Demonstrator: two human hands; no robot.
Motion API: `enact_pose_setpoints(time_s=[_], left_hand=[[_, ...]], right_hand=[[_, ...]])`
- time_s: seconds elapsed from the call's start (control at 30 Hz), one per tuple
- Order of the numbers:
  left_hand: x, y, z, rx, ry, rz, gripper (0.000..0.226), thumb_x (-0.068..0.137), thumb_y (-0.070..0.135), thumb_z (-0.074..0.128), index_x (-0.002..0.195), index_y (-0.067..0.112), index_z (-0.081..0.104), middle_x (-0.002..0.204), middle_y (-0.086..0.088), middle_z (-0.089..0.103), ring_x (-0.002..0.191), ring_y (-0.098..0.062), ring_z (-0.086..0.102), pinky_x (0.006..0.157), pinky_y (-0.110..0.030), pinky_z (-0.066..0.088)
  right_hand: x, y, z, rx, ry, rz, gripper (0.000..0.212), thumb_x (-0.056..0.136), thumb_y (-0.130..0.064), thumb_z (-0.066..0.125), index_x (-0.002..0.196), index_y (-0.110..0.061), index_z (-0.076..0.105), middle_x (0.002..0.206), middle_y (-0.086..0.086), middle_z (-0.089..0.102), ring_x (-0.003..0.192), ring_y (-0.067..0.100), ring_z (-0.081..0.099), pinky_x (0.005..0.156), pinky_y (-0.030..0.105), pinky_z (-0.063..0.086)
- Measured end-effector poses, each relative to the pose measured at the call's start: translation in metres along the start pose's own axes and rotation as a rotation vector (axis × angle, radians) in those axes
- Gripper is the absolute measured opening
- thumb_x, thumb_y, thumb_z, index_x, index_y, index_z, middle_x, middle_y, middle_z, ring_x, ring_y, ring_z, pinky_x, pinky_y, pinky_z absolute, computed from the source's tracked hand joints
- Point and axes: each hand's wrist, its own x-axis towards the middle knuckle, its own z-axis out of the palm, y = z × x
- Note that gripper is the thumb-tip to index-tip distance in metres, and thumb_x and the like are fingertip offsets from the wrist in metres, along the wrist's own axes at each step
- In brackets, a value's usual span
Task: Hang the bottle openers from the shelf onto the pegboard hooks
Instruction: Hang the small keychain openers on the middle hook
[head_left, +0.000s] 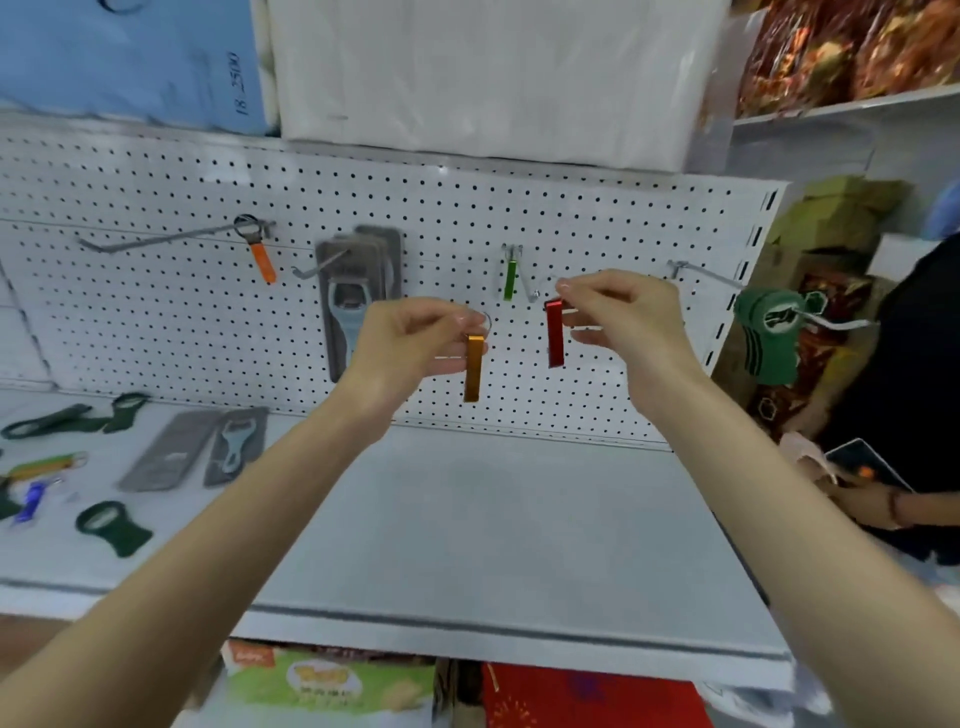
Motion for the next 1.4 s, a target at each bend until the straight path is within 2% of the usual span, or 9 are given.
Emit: enact_pose_setpoints(time_s=[0.27,0.43,0.7,0.77,0.87,1.07,1.3,1.4], left_hand=[[0.004,0.002,-0.002,0.064,0.05,-0.02,0.016,0.093,0.009,0.058,0.097,0.003,0.072,0.09,-0.009,0.075,0.078,-0.015,0.074,0.061,-0.015,0.054],[0.015,0.006,-0.012,0.065,0.033,-0.014,0.015,0.092,0.009,0.059,0.093,0.006,0.073,0.092,-0.012,0.074,0.082,-0.019,0.074,0.074,-0.024,0.059],[0.027,-0.002,-0.024,0.068,-0.007,-0.027,0.015,0.092,0.011,0.059,0.092,0.009,0.074,0.09,-0.01,0.075,0.082,-0.018,0.074,0.07,-0.021,0.058],[0.031,-0.003,-0.026,0.069,-0.011,-0.031,0.016,0.093,0.009,0.057,0.094,0.008,0.074,0.091,-0.01,0.075,0.081,-0.017,0.074,0.067,-0.019,0.056],[0.038,-0.006,-0.026,0.066,-0.022,-0.032,0.016,0.094,0.008,0.057,0.094,0.007,0.073,0.091,-0.01,0.075,0.081,-0.017,0.074,0.067,-0.018,0.056],[0.051,-0.015,-0.024,0.035,-0.032,-0.043,0.016,0.093,0.009,0.057,0.091,0.009,0.074,0.09,-0.01,0.075,0.082,-0.018,0.074,0.067,-0.019,0.056],[0.066,-0.025,-0.024,0.011,-0.051,-0.041,0.016,0.093,0.01,0.057,0.094,0.008,0.074,0.095,-0.01,0.075,0.085,-0.02,0.073,0.07,-0.022,0.058],[0.069,-0.028,-0.023,0.014,-0.053,-0.041,0.016,0.093,0.011,0.058,0.094,0.01,0.074,0.095,-0.009,0.075,0.085,-0.02,0.073,0.069,-0.021,0.057]], right_hand=[[0.008,0.006,0.006,0.01,-0.049,0.031,0.01,0.082,-0.015,0.074,0.072,-0.018,0.074,0.073,-0.007,0.071,0.064,0.008,0.067,0.063,0.02,0.056],[0.017,0.009,0.009,0.015,-0.065,0.091,0.004,0.082,-0.017,0.074,0.079,-0.014,0.075,0.077,-0.004,0.073,0.066,0.008,0.068,0.066,0.021,0.058],[0.029,0.025,0.013,0.096,-0.077,0.165,0.01,0.082,-0.017,0.073,0.087,-0.009,0.075,0.09,0.003,0.073,0.071,0.011,0.066,0.064,0.019,0.053],[0.031,0.029,0.015,0.13,-0.081,0.173,0.009,0.082,-0.015,0.073,0.086,-0.007,0.075,0.086,0.003,0.072,0.069,0.012,0.065,0.066,0.02,0.054],[0.035,0.036,0.016,0.184,-0.08,0.171,0.005,0.082,-0.011,0.072,0.08,-0.008,0.074,0.077,0.001,0.07,0.068,0.016,0.065,0.07,0.024,0.056],[0.039,0.046,0.016,0.189,-0.118,0.141,0.017,0.085,-0.008,0.069,0.071,-0.015,0.075,0.075,0.001,0.072,0.07,0.016,0.069,0.07,0.024,0.057],[0.043,0.054,0.017,0.151,-0.1,0.084,0.012,0.087,-0.009,0.066,0.079,-0.015,0.073,0.078,-0.004,0.074,0.071,0.011,0.069,0.072,0.023,0.057],[0.044,0.058,0.016,0.16,-0.105,0.069,0.011,0.087,-0.008,0.066,0.081,-0.013,0.073,0.082,-0.001,0.075,0.081,0.014,0.072,0.074,0.024,0.057]])
